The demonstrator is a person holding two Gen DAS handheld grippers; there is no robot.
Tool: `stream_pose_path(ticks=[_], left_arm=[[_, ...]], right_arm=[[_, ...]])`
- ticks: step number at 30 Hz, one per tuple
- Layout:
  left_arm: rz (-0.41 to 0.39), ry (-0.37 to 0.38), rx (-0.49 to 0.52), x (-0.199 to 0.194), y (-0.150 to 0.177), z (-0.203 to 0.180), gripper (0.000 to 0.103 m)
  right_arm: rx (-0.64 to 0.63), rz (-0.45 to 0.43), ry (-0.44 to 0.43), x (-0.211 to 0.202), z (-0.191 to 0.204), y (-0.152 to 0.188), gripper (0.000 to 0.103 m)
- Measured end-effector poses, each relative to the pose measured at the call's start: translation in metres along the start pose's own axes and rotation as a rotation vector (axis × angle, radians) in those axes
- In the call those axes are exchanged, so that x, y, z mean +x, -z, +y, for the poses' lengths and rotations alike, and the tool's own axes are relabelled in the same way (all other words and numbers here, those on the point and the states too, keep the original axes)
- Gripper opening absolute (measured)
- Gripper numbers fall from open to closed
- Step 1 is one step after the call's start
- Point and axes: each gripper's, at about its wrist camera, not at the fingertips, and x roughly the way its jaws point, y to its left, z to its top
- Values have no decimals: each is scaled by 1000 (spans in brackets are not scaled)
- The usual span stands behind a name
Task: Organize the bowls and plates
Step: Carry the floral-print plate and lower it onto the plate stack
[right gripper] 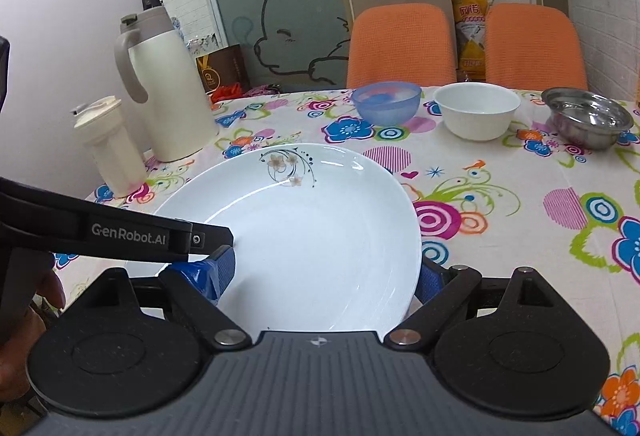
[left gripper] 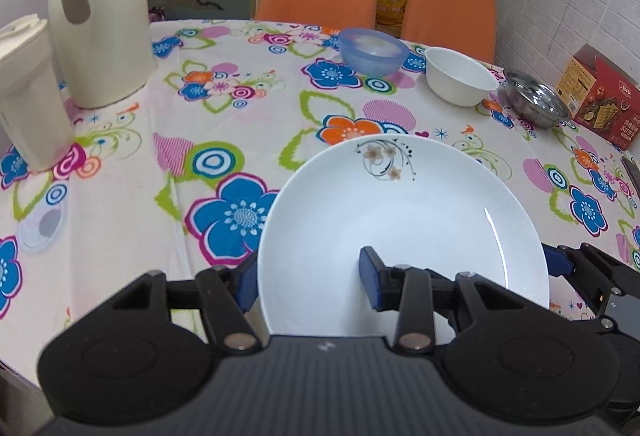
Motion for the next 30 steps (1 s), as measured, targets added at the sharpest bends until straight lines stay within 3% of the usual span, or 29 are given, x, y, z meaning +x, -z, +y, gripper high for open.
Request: stream_pose_path(ticks=[8,13,21,24,30], left_arm=[[-42,27,-7,5,5,6,39],[-59,35,-6,3,5,6,45],[-113,25,20,-8,0,1,52],[-121,24,23,-10,-2,-1,52],[-124,19,28,-11,-2,-3,56]], right_arm=[[-8,-7,-5,9,1,8,78],[-24,-37,11,8,4,10,78],[-194,-11,130,11,23,12,78],[-177,-22,161,9,17,10,78],[-64,-3,80,7,0,7,78]])
